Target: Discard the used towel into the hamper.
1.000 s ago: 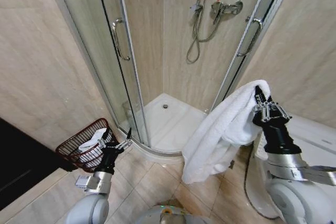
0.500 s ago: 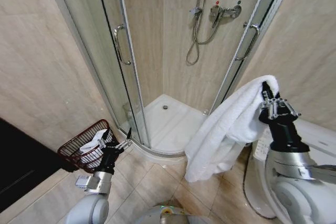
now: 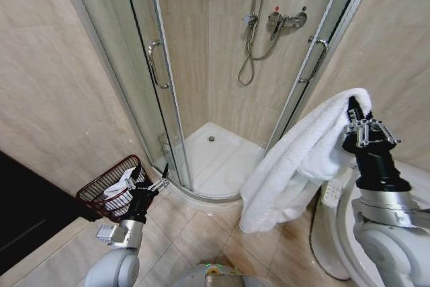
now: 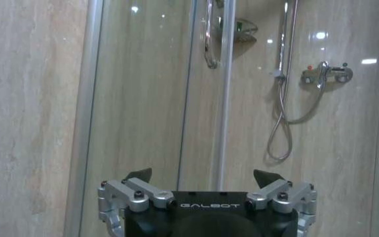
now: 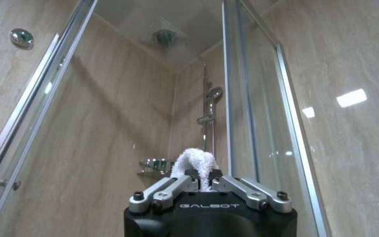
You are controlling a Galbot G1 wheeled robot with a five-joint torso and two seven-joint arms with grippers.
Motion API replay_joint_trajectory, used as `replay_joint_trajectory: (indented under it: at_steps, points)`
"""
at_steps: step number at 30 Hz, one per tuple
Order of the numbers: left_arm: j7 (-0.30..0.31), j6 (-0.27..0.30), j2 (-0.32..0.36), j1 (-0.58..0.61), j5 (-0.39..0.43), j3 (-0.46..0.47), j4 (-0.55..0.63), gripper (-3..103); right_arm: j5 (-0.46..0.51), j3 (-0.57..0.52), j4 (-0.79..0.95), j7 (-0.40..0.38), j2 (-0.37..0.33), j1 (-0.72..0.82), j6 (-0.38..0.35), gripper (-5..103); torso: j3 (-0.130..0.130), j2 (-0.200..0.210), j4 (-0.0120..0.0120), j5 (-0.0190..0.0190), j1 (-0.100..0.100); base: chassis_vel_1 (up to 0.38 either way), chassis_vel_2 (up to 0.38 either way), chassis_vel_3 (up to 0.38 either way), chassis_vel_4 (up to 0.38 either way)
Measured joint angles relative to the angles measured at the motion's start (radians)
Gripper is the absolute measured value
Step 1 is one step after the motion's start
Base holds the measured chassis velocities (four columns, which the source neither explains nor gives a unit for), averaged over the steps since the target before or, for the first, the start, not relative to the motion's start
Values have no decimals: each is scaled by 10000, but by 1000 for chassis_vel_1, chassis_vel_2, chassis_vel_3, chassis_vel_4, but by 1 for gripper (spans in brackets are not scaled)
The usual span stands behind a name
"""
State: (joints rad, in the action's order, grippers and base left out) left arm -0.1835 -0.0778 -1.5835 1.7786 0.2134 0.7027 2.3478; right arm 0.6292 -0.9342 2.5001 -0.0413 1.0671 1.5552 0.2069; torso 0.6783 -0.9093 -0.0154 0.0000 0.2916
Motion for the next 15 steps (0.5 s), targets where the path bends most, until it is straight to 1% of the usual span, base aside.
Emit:
replay_joint_trajectory:
  at_steps: [5, 6, 15]
  points:
    - [0, 0, 0, 0, 0, 0, 0, 100, -54, 21, 0, 4, 1, 73, -5, 5, 162, -297, 0, 0, 134, 0, 0, 0, 0]
    - [0, 0, 0, 0, 0, 0, 0, 100, -54, 21, 0, 4, 1, 73, -5, 5, 162, -297, 0, 0, 134, 0, 0, 0, 0]
    - [0, 0, 0, 0, 1, 0, 0, 100, -81, 56, 0, 18, -15, 47, -10, 5, 401, -739, 0, 0, 335, 0, 0, 0, 0]
